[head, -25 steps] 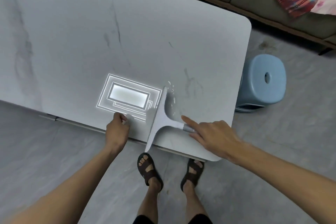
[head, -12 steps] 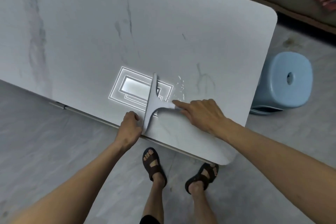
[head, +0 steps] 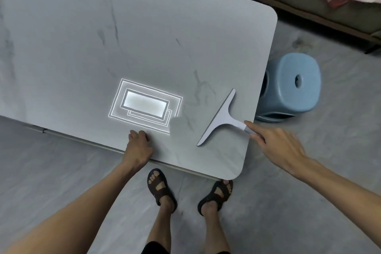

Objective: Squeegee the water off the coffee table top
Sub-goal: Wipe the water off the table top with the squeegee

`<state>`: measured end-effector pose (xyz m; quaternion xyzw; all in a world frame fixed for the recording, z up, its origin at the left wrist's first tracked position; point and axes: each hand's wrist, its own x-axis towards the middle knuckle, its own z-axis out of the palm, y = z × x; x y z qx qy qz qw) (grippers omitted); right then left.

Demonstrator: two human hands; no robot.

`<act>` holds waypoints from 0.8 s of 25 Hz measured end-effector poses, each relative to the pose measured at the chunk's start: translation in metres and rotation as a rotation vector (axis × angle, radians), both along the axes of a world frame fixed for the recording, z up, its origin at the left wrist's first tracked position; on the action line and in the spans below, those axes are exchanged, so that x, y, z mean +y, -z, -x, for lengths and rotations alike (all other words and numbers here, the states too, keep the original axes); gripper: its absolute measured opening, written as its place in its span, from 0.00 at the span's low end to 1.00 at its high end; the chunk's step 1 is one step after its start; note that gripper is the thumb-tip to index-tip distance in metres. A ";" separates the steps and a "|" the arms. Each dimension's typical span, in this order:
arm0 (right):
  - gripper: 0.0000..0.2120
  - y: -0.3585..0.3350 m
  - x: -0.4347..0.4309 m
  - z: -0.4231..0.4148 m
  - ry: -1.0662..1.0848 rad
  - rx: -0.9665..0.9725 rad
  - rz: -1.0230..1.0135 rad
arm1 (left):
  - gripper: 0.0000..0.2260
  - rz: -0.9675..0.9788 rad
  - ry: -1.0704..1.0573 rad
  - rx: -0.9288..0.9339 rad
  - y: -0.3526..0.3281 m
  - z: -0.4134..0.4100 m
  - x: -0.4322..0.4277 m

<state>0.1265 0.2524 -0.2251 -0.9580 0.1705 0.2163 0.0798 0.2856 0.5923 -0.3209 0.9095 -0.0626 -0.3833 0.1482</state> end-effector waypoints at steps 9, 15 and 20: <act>0.20 0.032 0.130 -0.056 -0.375 -0.066 -0.233 | 0.10 0.046 -0.162 -0.103 -0.011 0.004 0.028; 0.21 0.052 0.114 -0.029 -0.413 -0.068 -0.152 | 0.13 0.103 -0.065 -0.025 -0.008 0.019 0.030; 0.21 0.030 0.031 0.033 -0.339 -0.108 0.002 | 0.13 0.117 0.156 -0.042 -0.007 0.035 0.000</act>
